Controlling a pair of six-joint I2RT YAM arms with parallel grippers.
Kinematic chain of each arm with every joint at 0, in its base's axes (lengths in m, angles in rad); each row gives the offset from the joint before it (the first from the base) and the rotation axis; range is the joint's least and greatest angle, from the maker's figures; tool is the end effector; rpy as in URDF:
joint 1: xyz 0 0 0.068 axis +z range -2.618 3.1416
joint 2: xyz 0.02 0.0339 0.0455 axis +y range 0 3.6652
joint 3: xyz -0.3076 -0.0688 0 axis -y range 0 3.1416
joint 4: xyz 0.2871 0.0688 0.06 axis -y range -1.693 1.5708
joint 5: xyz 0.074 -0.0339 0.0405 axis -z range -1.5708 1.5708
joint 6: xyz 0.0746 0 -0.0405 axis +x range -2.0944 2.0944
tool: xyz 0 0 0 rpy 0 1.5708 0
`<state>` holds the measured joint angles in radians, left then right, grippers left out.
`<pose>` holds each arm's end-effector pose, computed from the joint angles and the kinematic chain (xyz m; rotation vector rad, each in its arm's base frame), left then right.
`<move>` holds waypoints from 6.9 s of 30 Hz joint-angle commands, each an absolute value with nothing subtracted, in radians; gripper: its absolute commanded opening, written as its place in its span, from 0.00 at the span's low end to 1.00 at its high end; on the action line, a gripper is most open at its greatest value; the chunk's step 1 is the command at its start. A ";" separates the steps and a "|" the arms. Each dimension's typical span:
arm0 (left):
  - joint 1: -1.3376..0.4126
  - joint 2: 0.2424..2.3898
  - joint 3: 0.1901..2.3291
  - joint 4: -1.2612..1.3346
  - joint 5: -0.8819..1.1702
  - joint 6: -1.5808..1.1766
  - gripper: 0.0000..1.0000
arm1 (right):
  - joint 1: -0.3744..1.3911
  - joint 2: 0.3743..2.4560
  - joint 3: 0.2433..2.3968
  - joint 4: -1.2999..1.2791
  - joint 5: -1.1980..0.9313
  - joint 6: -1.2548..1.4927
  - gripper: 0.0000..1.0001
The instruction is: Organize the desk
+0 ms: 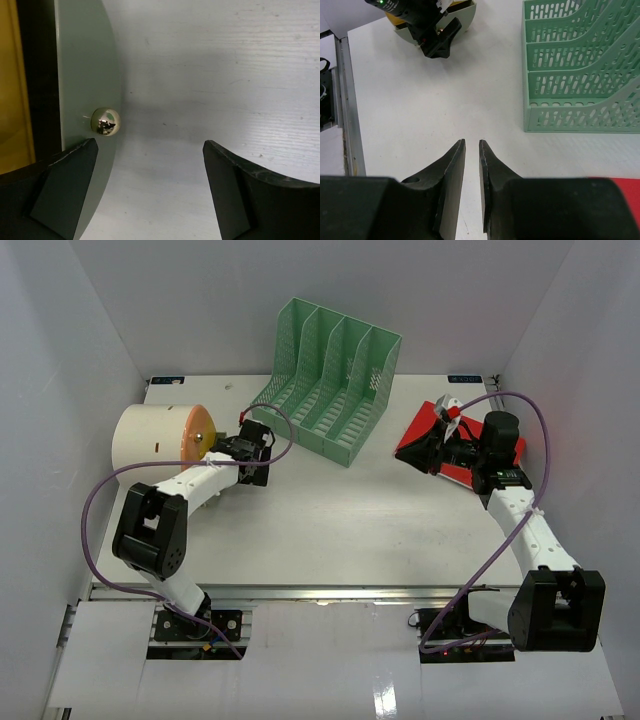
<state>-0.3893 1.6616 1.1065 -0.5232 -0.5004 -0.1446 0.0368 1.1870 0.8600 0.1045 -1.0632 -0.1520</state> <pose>0.3739 -0.1147 0.1966 0.1460 2.5062 0.4515 0.3009 0.0763 0.3390 -0.8922 1.5100 0.8589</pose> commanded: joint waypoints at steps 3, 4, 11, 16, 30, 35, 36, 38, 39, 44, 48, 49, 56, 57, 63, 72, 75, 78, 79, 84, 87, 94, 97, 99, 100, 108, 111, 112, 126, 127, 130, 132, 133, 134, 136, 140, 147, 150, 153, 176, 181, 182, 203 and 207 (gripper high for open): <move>-0.372 1.665 1.133 -0.515 -0.644 -0.120 0.98 | 0.011 1.184 0.852 0.170 -1.108 -0.112 0.24; -0.371 1.664 1.132 -0.512 -0.660 -0.122 0.98 | 0.012 1.184 0.850 0.175 -1.111 -0.108 0.24; -0.371 1.625 1.125 -0.489 -0.758 -0.125 0.94 | -0.020 1.193 0.842 0.198 -1.127 -0.080 0.25; -0.370 1.600 1.112 -0.472 -0.783 -0.117 0.91 | -0.029 1.194 0.836 0.215 -1.134 -0.067 0.25; -0.372 1.260 1.042 -0.422 -0.006 -0.222 0.95 | -0.038 1.238 0.928 -0.067 -1.062 -0.372 0.46; -0.372 1.025 0.803 -0.246 0.372 -0.419 0.98 | 0.004 1.366 1.091 -0.441 -0.709 -0.746 0.67; -0.373 1.000 0.743 -0.222 0.437 -0.445 0.98 | 0.034 1.393 1.096 -0.483 -0.590 -0.822 0.71; -0.371 0.925 0.665 -0.145 0.508 -0.527 0.98 | 0.058 1.439 1.081 -0.490 -0.410 -0.917 0.82; -0.371 0.886 0.640 -0.129 0.530 -0.561 0.98 | 0.067 1.462 1.076 -0.480 -0.322 -0.951 0.87; -0.371 0.758 0.527 -0.080 0.546 -0.658 0.98 | 0.120 1.556 1.057 -0.420 -0.081 -1.002 0.90; -0.372 0.690 0.480 -0.074 0.559 -0.696 0.98 | 0.176 1.622 1.046 -0.339 0.090 -1.012 0.90; -0.372 0.675 0.472 -0.074 0.562 -0.700 0.98 | 0.186 1.646 1.050 -0.323 0.113 -1.013 0.90; -0.371 0.621 0.441 -0.092 0.564 -0.718 0.98 | 0.190 1.786 1.124 -0.305 0.207 -1.021 0.91; -0.371 0.615 0.439 -0.094 0.563 -0.721 0.98 | 0.190 1.797 1.129 -0.301 0.205 -1.023 0.93; -0.371 0.601 0.438 -0.102 0.560 -0.728 0.98 | 0.190 1.839 1.139 -0.280 0.203 -1.028 0.94; -0.372 0.606 0.407 -0.058 0.572 -0.762 0.98 | 0.190 1.883 1.103 -0.277 0.208 -0.977 0.56; -0.371 0.635 0.364 0.049 0.594 -0.827 0.98 | 0.190 1.869 1.080 -0.265 0.194 -0.965 0.46; -0.372 0.680 0.318 0.202 0.600 -0.925 0.98 | 0.190 1.862 1.074 -0.276 0.180 -0.957 0.30; -0.373 0.691 0.298 0.263 0.597 -0.960 0.98 | 0.190 1.862 1.075 -0.286 0.173 -0.947 0.23; -0.372 0.826 0.259 0.446 0.565 -1.040 0.98 | 0.192 1.837 1.046 -0.294 0.139 -0.933 0.18; -0.374 0.911 0.273 0.501 0.560 -1.060 0.98 | 0.193 1.791 1.021 -0.293 0.116 -0.934 0.16; -0.426 1.105 0.313 0.643 0.506 -1.090 0.98 | 0.195 1.637 0.947 -0.343 0.006 -0.930 0.09; -0.470 1.186 0.343 0.702 0.483 -1.111 0.98 | 0.204 1.558 0.912 -0.387 -0.074 -0.937 0.08; -0.497 1.278 0.365 0.738 0.459 -1.131 0.98 | 0.214 1.511 0.886 -0.411 -0.095 -0.945 0.08; -0.517 1.327 0.385 0.764 0.449 -1.140 0.98 | 0.224 1.478 0.871 -0.428 -0.110 -0.950 0.08; -0.638 1.644 0.601 0.855 0.422 -1.185 0.98 | 0.300 1.265 0.751 -0.510 -0.206 -0.973 0.08; -0.664 1.742 0.674 0.868 0.425 -1.206 0.98 | 0.331 1.197 0.720 -0.523 -0.227 -0.969 0.08; -0.670 1.777 0.691 0.868 0.425 -1.216 0.98 | 0.341 1.174 0.716 -0.525 -0.238 -0.966 0.08; -0.750 1.951 0.860 0.841 0.437 -1.273 0.80 | 0.440 1.067 0.702 -0.561 -0.296 -0.915 0.08; -0.750 1.961 0.869 0.841 0.446 -1.278 0.76 | 0.446 1.063 0.700 -0.560 -0.298 -0.910 0.08; -0.756 1.972 0.900 0.826 0.460 -1.277 0.63 | 0.462 1.051 0.693 -0.549 -0.301 -0.897 0.09; -0.759 1.968 0.907 0.815 0.471 -1.271 0.55 | 0.469 1.051 0.697 -0.548 -0.305 -0.892 0.11; -0.759 1.964 0.907 0.813 0.477 -1.267 0.47 | 0.472 1.055 0.698 -0.549 -0.308 -0.891 0.13; -0.760 1.961 0.904 0.807 0.483 -1.263 0.34 | 0.473 1.058 0.700 -0.555 -0.316 -0.895 0.19; -0.761 1.954 0.902 0.796 0.498 -1.249 0.15 | 0.476 1.065 0.704 -0.572 -0.330 -0.909 0.30; -0.767 1.911 0.901 0.698 0.517 -1.156 0.00 | 0.479 1.044 0.709 -0.618 -0.342 -0.958 0.61; -0.769 1.785 0.887 0.494 0.528 -0.931 0.00 | 0.477 0.913 0.802 -0.665 -0.357 -0.991 0.90; -0.769 1.724 0.914 0.327 0.531 -0.778 0.00 | 0.448 0.905 0.886 -0.666 -0.390 -0.977 0.90; -0.770 1.633 0.956 0.135 0.486 -0.662 0.00 | 0.332 0.948 0.959 -0.691 -0.589 -0.990 0.90; -0.770 1.099 1.224 -0.720 0.078 0.014 0.00 | 0.212 1.421 1.504 -0.751 -1.131 -0.966 0.90; -0.770 1.070 1.262 -0.756 0.101 0.073 0.00 | 0.373 1.426 1.524 -0.679 -0.999 -0.961 0.90; -0.770 1.064 1.268 -0.763 0.107 0.084 0.00 | 0.401 1.426 1.523 -0.661 -0.969 -0.958 0.90; -0.770 0.970 1.293 -0.843 0.140 0.113 0.00 | 0.425 1.390 1.456 -0.494 -0.925 -0.863 0.90; -0.770 0.953 1.295 -0.824 0.195 0.130 0.00 | 0.433 1.461 1.494 -0.513 -1.024 -0.849 0.90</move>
<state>-0.7692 0.9995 1.2503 -0.8762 0.1209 0.1025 0.4313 1.4002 1.4410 -0.5201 -0.9080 -0.8739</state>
